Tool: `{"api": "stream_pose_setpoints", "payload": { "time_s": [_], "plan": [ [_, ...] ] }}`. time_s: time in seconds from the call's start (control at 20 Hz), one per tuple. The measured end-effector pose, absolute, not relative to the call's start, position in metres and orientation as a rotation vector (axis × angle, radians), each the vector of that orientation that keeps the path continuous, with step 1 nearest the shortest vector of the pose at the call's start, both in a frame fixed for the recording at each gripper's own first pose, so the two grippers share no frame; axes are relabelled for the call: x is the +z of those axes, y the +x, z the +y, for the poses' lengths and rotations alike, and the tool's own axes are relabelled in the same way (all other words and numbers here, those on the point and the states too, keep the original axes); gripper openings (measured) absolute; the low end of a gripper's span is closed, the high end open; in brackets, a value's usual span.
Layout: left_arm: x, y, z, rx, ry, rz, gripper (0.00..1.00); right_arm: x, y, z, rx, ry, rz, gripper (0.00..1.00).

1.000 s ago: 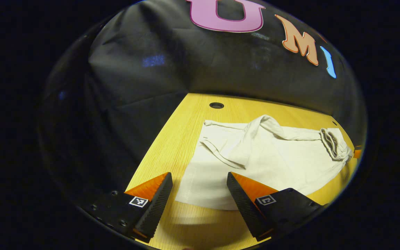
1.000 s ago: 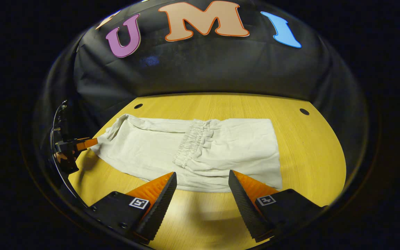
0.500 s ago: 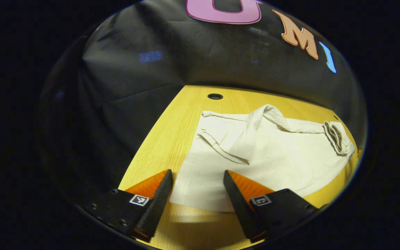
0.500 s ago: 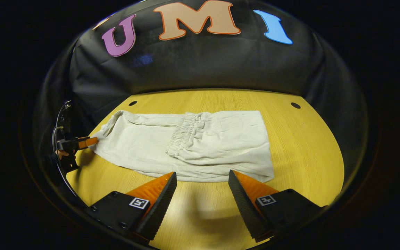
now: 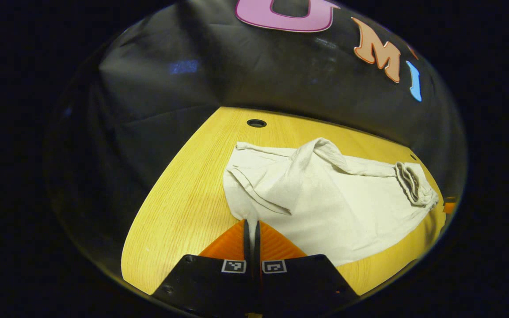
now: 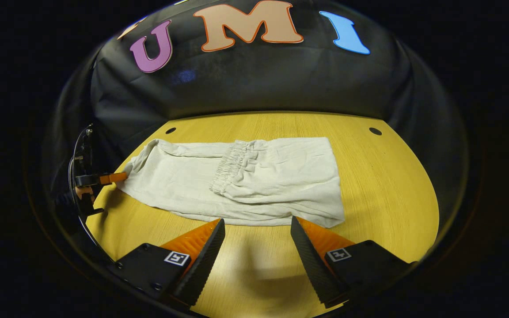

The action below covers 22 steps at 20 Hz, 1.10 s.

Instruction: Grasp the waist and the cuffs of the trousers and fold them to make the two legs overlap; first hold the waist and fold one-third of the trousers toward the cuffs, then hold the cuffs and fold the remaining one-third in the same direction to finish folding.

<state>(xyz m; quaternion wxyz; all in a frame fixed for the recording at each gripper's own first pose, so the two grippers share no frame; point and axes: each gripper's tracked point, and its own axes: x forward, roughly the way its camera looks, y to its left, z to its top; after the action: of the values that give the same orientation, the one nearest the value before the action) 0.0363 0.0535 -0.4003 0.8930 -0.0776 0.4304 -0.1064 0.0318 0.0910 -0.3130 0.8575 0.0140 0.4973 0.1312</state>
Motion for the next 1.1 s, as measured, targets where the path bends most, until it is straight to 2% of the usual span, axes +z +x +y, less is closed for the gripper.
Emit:
{"api": "stream_pose_setpoints", "payload": {
  "time_s": [0.05,0.1,0.25,0.3,0.35,0.4,0.45,0.5,0.6,0.65,0.75,0.8,0.9,0.95,1.0,1.05,1.1],
  "plan": [
    [-0.396,0.036,0.051,-0.220,-0.172,0.899,0.00,-0.311,0.032,0.087,0.275,0.032,1.041,0.92],
    [-0.390,0.040,0.048,-0.220,-0.176,0.881,0.00,-0.309,0.033,0.084,0.275,0.034,1.037,0.96],
    [-0.360,0.049,0.035,-0.239,-0.162,0.816,0.00,-0.303,0.035,0.073,0.274,0.050,1.026,0.96],
    [-0.350,0.051,0.029,-0.248,-0.161,0.796,0.00,-0.301,0.038,0.071,0.276,0.057,1.022,0.92],
    [-0.340,0.054,0.022,-0.253,-0.161,0.779,0.00,-0.301,0.038,0.068,0.277,0.063,1.018,0.96],
    [-0.331,0.055,0.016,-0.258,-0.165,0.765,0.00,-0.299,0.040,0.065,0.280,0.069,1.014,0.92],
    [-0.323,0.056,0.010,-0.262,-0.170,0.754,0.00,-0.297,0.040,0.063,0.284,0.074,1.009,0.97],
    [-0.315,0.058,0.003,-0.266,-0.175,0.742,0.00,-0.296,0.040,0.061,0.289,0.076,1.005,0.92],
    [-0.300,0.060,-0.009,-0.276,-0.181,0.721,0.00,-0.294,0.040,0.056,0.296,0.082,0.998,0.92],
    [-0.293,0.061,-0.015,-0.282,-0.182,0.710,0.00,-0.294,0.039,0.053,0.298,0.086,0.993,0.96],
    [-0.278,0.061,-0.028,-0.296,-0.180,0.690,0.00,-0.291,0.038,0.045,0.298,0.098,0.987,0.97],
    [-0.270,0.062,-0.035,-0.305,-0.177,0.678,0.00,-0.289,0.039,0.041,0.296,0.103,0.982,0.92],
    [-0.255,0.064,-0.050,-0.322,-0.176,0.656,0.00,-0.286,0.038,0.031,0.294,0.111,0.973,0.92],
    [-0.247,0.066,-0.058,-0.330,-0.178,0.645,0.00,-0.285,0.038,0.025,0.292,0.113,0.968,0.96],
    [-0.241,0.066,-0.067,-0.337,-0.182,0.634,0.00,-0.283,0.038,0.019,0.289,0.116,0.964,0.96],
    [-0.235,0.068,-0.076,-0.347,-0.187,0.627,0.00,-0.283,0.039,0.014,0.286,0.120,0.960,0.91],
    [-0.230,0.068,-0.086,-0.357,-0.187,0.618,0.00,-0.281,0.039,0.009,0.282,0.127,0.956,0.96]
  ]
}}
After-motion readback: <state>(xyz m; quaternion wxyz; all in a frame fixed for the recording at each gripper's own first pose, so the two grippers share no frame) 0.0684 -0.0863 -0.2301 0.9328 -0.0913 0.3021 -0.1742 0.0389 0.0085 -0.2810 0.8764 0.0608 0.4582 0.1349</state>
